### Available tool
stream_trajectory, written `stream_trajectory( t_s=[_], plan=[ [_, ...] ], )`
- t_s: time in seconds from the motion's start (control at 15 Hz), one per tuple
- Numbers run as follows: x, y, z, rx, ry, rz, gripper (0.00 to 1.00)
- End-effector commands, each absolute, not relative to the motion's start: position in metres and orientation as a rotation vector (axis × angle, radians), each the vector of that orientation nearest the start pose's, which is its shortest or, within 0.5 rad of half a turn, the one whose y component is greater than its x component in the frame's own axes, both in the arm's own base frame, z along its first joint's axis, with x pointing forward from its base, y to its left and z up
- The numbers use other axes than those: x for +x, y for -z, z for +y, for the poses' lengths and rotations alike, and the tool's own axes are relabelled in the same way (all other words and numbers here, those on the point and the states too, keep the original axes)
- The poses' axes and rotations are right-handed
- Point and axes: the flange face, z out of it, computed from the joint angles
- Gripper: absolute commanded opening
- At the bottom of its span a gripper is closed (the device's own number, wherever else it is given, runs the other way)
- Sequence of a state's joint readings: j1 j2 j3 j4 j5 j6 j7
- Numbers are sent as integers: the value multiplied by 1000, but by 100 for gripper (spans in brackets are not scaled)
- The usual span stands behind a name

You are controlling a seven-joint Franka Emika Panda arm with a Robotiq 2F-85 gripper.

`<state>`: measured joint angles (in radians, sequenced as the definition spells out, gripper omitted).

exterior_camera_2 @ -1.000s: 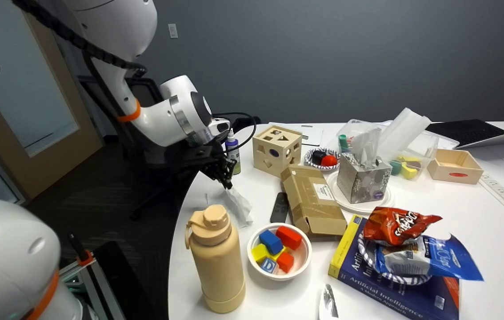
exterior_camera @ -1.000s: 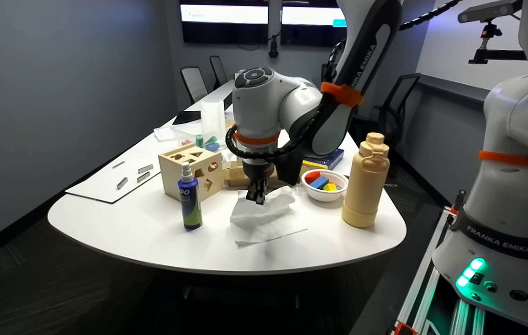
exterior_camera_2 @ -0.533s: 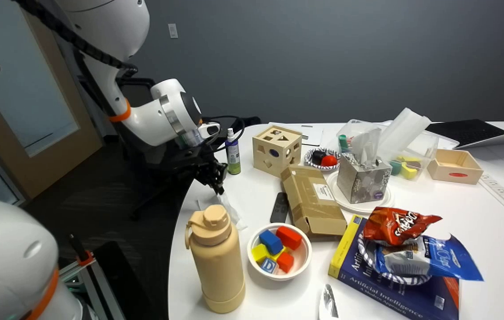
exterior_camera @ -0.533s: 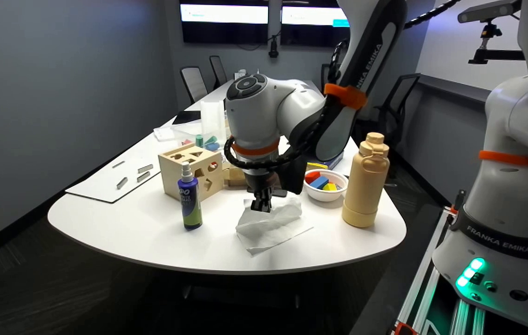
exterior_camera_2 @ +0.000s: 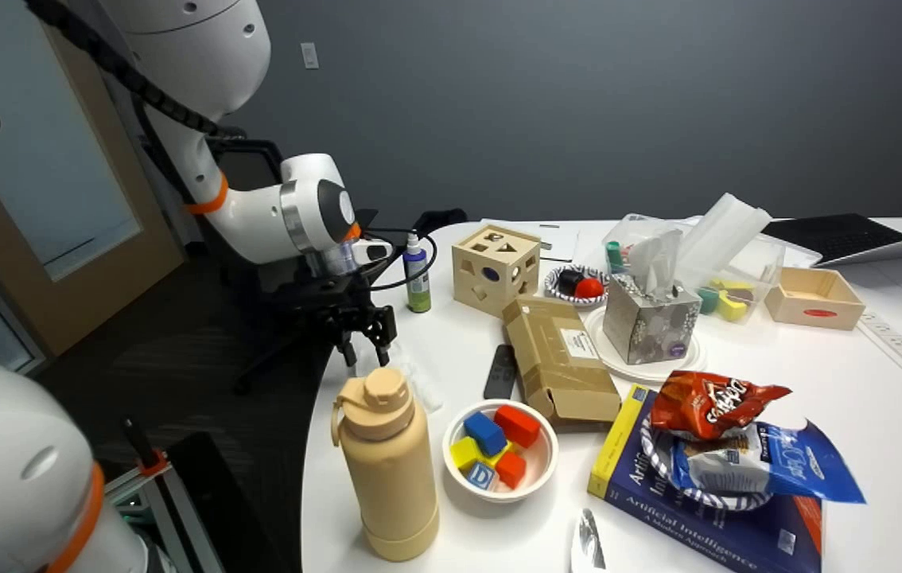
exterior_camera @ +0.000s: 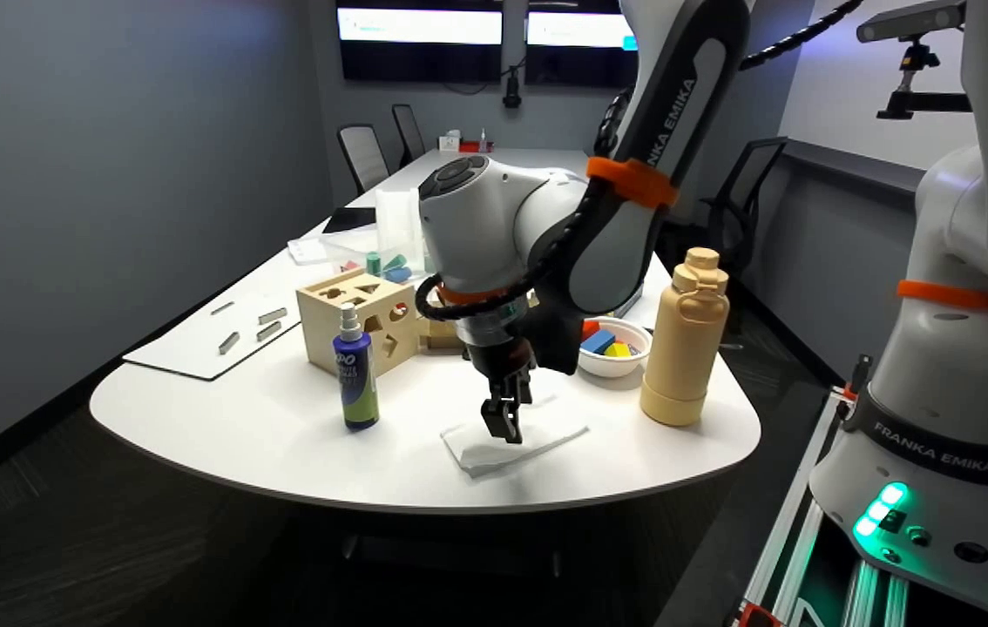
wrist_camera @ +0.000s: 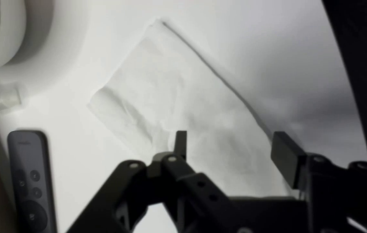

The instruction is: Fold the tissue on the table

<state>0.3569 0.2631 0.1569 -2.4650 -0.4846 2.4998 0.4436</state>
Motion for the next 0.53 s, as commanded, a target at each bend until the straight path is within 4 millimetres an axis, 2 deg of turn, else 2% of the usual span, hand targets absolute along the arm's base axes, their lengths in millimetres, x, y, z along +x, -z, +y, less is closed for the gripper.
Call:
stream_trajectory(
  t_s=[0.0, 0.27, 0.47],
  plan=[
    [396, -180, 223, -3183, -277, -825, 100],
    [411, -197, 210, -3085, -277, -743, 100],
    [424, -204, 183, -3055, -264, -630, 100]
  ],
)
